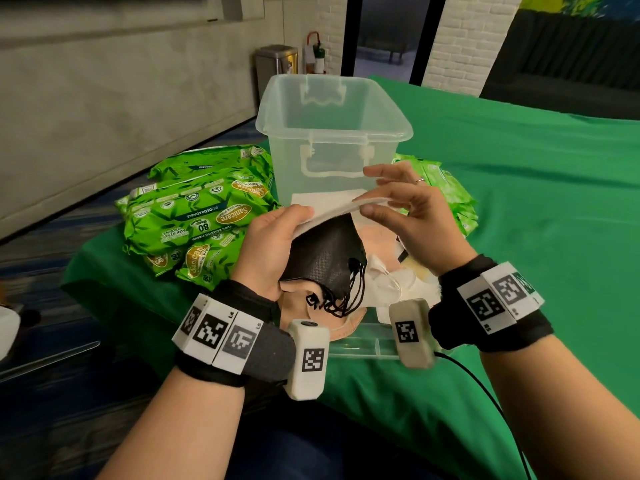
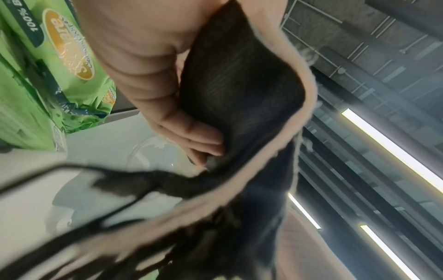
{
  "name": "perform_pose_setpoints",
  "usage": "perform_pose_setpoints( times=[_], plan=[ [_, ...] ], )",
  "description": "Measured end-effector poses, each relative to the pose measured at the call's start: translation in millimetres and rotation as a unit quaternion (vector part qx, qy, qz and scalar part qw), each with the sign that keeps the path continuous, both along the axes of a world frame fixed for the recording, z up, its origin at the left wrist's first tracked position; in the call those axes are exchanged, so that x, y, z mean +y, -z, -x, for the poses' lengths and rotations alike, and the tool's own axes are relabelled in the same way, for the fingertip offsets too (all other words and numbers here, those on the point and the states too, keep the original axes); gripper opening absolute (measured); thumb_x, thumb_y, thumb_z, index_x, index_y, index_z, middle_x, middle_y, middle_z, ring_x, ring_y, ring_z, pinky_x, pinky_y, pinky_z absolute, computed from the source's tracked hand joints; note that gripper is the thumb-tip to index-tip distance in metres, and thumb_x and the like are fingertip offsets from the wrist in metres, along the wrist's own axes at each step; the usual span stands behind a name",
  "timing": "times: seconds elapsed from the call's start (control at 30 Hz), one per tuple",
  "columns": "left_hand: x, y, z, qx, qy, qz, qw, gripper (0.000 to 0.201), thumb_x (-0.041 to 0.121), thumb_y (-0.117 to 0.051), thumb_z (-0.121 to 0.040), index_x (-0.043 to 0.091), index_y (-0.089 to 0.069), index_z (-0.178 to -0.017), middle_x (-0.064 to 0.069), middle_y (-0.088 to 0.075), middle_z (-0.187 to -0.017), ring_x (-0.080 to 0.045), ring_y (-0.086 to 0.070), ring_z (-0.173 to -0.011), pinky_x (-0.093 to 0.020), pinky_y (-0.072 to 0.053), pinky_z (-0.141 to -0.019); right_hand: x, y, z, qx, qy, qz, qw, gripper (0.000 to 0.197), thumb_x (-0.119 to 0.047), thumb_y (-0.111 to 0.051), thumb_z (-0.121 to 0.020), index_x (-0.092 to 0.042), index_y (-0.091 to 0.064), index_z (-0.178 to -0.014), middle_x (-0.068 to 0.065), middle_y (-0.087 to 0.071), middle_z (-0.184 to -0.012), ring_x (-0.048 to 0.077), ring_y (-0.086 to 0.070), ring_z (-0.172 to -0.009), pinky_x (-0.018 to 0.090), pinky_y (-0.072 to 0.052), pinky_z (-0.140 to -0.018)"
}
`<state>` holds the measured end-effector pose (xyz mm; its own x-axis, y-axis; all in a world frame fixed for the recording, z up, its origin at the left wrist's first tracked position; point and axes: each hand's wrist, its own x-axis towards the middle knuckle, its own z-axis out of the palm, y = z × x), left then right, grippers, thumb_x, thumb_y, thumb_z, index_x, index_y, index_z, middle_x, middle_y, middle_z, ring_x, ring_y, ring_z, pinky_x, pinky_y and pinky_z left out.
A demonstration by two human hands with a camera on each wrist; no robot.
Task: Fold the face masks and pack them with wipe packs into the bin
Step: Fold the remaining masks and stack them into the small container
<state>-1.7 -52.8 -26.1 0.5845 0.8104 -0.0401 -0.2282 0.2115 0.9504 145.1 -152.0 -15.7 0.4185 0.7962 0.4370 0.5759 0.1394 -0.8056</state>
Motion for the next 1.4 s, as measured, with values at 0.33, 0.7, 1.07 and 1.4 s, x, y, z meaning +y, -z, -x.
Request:
perform_pose_setpoints(
  times=[0.33,0.7,1.07,1.4],
  plan=[
    [-3,4,0,-0.026,0.087,-0.015,0.996,0.031,0.01,-0.068,-0.062,0.01,-0.063,-0.093,-0.006,-0.07,-0.086,-0.012,-0.067,-0.071,-0.022,-0.055,-0.067,9,2,-2,0.054,0.059,-0.062,0.995,0.006,-0.015,-0.062,-0.085,-0.011,-0.066,-0.088,0.017,-0.061,-0.09,0.014,-0.057,-0.082,0.019,-0.045,-0.074],
    [6,6,7,-0.036,0.08,-0.073,0.993,0.048,-0.009,-0.066,-0.07,0.027,-0.054,-0.099,-0.004,-0.067,-0.094,-0.018,-0.067,-0.084,-0.034,-0.059,-0.071,-2,-13,-17,0.089,0.232,-0.16,0.955,0.017,-0.019,-0.057,-0.089,-0.028,-0.053,-0.074,-0.009,-0.057,-0.078,0.009,-0.051,-0.076,0.038,-0.045,-0.075],
    [12,2,5,0.024,0.015,-0.089,0.996,0.031,0.024,-0.048,-0.095,0.021,-0.074,-0.078,-0.002,-0.073,-0.09,-0.019,-0.066,-0.094,-0.034,-0.049,-0.088,-25,-32,-3,0.018,-0.042,0.026,0.999,0.004,-0.019,-0.064,-0.076,-0.018,-0.061,-0.079,0.0,-0.063,-0.079,0.009,-0.054,-0.074,0.026,-0.045,-0.067],
    [-7,3,3,0.035,0.156,-0.14,0.977,0.018,-0.003,-0.064,-0.078,0.014,-0.068,-0.081,0.007,-0.072,-0.067,-0.005,-0.066,-0.064,-0.02,-0.054,-0.065,-3,-14,13,-0.015,-0.015,0.019,1.0,0.048,-0.045,-0.078,-0.055,-0.041,-0.048,-0.092,0.014,-0.054,-0.089,0.032,-0.053,-0.075,0.046,-0.045,-0.065]
  ],
)
